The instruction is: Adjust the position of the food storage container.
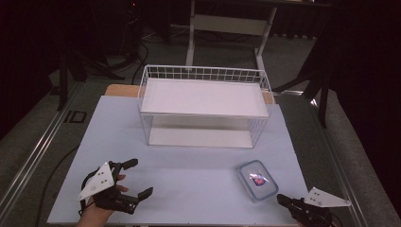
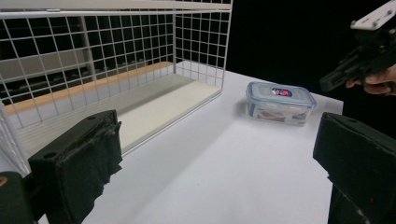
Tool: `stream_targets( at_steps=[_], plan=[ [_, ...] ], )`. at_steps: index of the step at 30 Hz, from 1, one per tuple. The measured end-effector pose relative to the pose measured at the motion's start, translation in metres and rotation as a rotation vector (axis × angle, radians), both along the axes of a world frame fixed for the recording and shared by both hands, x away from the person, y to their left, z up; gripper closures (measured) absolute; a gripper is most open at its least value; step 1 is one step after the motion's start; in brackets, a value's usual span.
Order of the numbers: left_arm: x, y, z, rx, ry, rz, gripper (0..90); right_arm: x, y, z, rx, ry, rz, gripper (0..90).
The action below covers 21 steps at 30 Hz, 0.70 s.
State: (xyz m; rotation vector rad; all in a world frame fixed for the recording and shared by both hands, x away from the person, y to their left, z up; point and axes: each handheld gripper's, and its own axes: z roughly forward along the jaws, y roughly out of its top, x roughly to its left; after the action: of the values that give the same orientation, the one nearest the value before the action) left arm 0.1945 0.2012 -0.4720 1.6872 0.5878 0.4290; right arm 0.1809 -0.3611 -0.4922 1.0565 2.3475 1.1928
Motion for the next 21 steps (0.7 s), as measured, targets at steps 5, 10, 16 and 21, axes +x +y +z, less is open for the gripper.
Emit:
stream_targets(
  at_steps=[5,10,16,21],
  plan=[
    [0.001,-0.001,-0.001,-0.001,0.002,-0.004,2.0,0.006,-0.005,-0.009,-0.038,0.028,-0.017,89.9],
    [0.001,-0.002,-0.001,0.004,0.003,-0.008,2.0,0.014,-0.002,-0.018,-0.075,0.062,-0.018,89.9],
    [0.002,-0.002,-0.001,0.002,0.006,-0.008,2.0,0.026,0.002,-0.023,-0.082,0.072,-0.036,89.9],
    [0.002,-0.002,-0.001,0.003,0.007,-0.008,2.0,0.038,0.007,-0.024,-0.072,0.066,-0.037,89.9]
  ],
)
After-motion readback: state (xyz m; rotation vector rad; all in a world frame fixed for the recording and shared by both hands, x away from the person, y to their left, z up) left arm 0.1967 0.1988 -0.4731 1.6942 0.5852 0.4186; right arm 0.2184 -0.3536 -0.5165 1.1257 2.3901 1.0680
